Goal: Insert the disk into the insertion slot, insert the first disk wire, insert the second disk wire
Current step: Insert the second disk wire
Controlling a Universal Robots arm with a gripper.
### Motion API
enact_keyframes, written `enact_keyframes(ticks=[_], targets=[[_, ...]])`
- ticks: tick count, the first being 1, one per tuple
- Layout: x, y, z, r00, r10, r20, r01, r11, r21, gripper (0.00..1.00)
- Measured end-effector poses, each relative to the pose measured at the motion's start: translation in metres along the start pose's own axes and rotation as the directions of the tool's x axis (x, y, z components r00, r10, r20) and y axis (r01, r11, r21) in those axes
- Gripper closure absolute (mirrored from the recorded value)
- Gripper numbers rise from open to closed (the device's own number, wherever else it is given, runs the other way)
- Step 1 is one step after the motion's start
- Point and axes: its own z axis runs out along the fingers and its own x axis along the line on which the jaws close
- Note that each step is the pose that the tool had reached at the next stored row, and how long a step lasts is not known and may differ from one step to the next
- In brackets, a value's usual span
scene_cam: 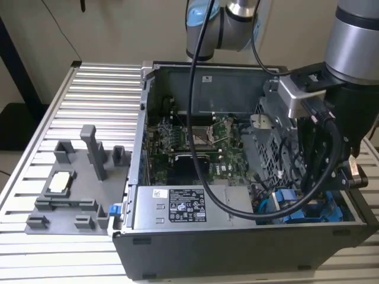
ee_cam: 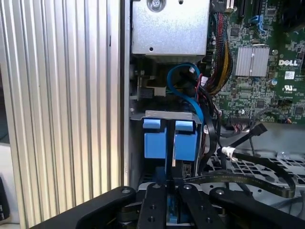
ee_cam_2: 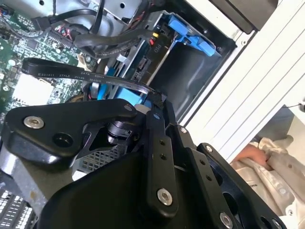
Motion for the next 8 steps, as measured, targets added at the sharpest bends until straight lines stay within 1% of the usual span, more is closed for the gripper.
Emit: enact_keyframes(ticks=[1,2,4,6,8], targets=[[0.0,0.0,-0.0001,0.9999,0.002,0.0136,-0.002,1.0,0.0003,0.84],[0.0,0.0,-0.0001,0.9995,0.004,0.0321,-0.004,1.0,0.0008,0.84],[0.0,0.0,-0.0001,0.9978,0.008,0.0659,-0.008,1.0,0.0015,0.84],[0.0,0.0,0.0,0.9949,0.013,0.1001,-0.013,0.9999,0.002,0.84],[0.0002,0.0,0.0,0.9912,0.017,0.1314,-0.018,0.9998,0.0023,0.84]])
